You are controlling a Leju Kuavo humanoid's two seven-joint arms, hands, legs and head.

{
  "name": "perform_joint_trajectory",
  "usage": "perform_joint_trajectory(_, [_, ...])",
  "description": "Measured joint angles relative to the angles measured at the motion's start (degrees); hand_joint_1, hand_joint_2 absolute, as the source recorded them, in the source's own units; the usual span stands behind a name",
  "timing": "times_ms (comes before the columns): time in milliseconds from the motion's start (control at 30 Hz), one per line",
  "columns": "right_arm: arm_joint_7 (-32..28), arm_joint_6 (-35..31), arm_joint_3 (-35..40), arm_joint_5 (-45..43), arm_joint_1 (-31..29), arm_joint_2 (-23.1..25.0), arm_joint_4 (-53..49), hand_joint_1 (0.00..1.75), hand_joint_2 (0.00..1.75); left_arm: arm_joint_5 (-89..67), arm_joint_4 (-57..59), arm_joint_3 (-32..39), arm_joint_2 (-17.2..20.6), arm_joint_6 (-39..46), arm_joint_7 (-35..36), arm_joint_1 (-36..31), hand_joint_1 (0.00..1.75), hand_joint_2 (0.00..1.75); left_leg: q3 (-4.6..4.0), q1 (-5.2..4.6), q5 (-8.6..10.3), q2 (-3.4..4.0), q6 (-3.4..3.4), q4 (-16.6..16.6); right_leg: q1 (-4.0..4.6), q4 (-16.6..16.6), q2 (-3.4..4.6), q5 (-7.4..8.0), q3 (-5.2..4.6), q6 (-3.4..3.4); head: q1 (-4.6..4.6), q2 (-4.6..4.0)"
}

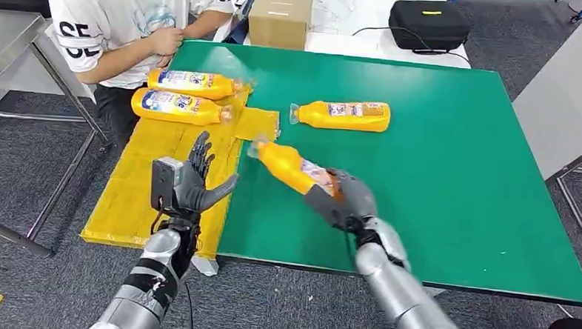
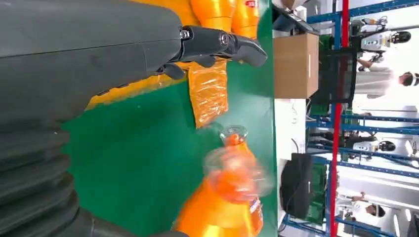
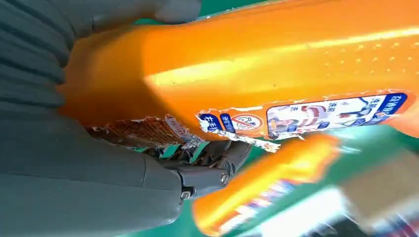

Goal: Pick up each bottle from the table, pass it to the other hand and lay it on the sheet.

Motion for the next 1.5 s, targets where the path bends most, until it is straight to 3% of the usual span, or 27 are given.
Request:
perform_joint_trajectory(133, [-1.53, -4.19, -0.17, -1.85, 1.62, 4.82, -3.38, 1.75, 1.75, -0.20, 0.68, -1.85, -0.66, 0.20, 0.57, -1.09, 0.00, 1.75, -0.01, 0.00, -0.01, 0.04, -0.01, -0.01, -0.01, 0.00, 0.02, 0.00, -0.02, -0.01, 0.00, 0.00])
perform_joint_trajectory(333, [-2.80, -4.56, -0.37, -4.37, 1.29, 8.04, -3.71, 1.75, 1.75, -0.06, 0.87, -4.22, -1.07, -0.26, 1.36, -1.80, 0.00, 1.75, -0.02, -0.07, 0.01, 0.01, 0.01, -0.01, -0.09, -0.01, 0.01, 0.03, 0.01, 0.03, 0.00, 0.00])
perform_joint_trajectory(1267, [-5.48, -2.51, 3.52, -4.57, -3.06, 15.29, 6.48, 1.75, 1.75, 5.36, 0.87, -7.06, -1.44, -2.34, 3.32, -2.76, 0.00, 1.75, -0.02, -0.04, 0.01, 0.02, 0.00, -0.01, -0.05, 0.00, 0.01, 0.02, -0.01, 0.01, 0.02, 0.00])
perform_joint_trajectory(1300, [-5.40, -2.48, 3.78, -4.59, -3.06, 15.29, 6.59, 1.75, 1.75, 5.53, 0.85, -6.95, -1.44, -2.38, 3.32, -2.64, 0.40, 1.75, -0.02, -0.04, 0.01, 0.02, 0.00, -0.01, -0.05, -0.01, 0.01, 0.02, -0.01, 0.01, 0.00, 0.00])
perform_joint_trajectory(1333, [-5.33, -2.42, 3.96, -4.63, -3.06, 15.29, 6.74, 1.75, 1.75, 5.82, 0.85, -6.86, -1.44, -2.47, 3.32, -2.56, 1.75, 1.75, -0.02, -0.04, 0.01, 0.02, 0.00, -0.01, -0.05, 0.00, 0.01, 0.01, -0.01, 0.01, 0.00, 0.00])
perform_joint_trajectory(1500, [-4.85, -1.68, 4.77, -4.85, -3.23, 15.29, 7.61, 1.71, 1.75, 7.76, 0.83, -6.66, -1.44, -3.80, 3.63, -2.36, 1.75, 1.75, -0.02, -0.04, 0.01, 0.02, 0.00, -0.01, -0.05, 0.00, 0.01, 0.02, -0.01, 0.02, 0.00, 0.00])
